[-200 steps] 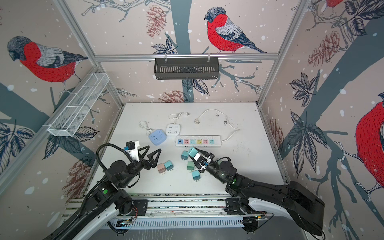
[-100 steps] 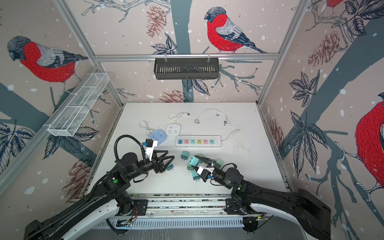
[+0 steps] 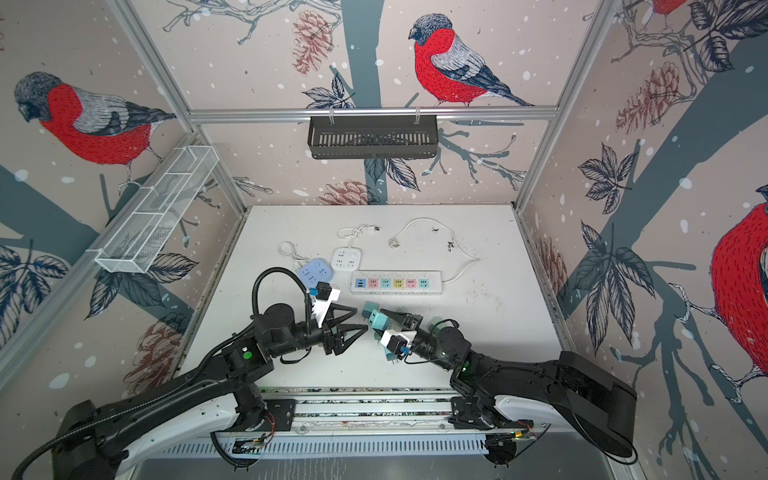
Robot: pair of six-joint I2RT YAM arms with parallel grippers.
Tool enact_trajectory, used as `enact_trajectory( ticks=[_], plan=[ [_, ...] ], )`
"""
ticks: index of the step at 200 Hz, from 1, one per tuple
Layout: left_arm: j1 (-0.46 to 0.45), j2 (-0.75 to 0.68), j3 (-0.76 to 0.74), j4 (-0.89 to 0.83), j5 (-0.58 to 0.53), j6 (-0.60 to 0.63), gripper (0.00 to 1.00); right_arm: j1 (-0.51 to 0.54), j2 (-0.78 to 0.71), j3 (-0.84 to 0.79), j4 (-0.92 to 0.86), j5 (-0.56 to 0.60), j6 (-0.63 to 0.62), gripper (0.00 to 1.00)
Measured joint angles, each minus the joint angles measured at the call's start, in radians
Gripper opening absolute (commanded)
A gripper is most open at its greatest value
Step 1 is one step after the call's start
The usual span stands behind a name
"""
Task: Insert the plug
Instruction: 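Close the left gripper on the teal plug and open the right gripper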
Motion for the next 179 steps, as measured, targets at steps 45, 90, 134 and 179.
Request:
enact_trajectory(
  ticks=[45, 90, 134, 179],
  plan=[
    [-0.013, 0.072, 0.002, 0.056, 0.025, 0.0, 0.75, 0.006, 0.039, -0.009, 0.064, -0.018, -0.003, 0.06],
    [-0.025, 0.13, 0.017, 0.073, 0.034, 0.0, 0.74, 0.01, 0.039, -0.011, 0.096, -0.029, -0.003, 0.06],
    [-0.034, 0.175, 0.035, 0.1, 0.041, 0.0, 0.69, 0.023, 0.04, -0.011, 0.098, -0.045, -0.003, 0.06],
    [-0.041, 0.209, 0.051, 0.112, 0.05, 0.0, 0.63, 0.028, 0.036, -0.014, 0.098, -0.044, -0.003, 0.07]
  ],
)
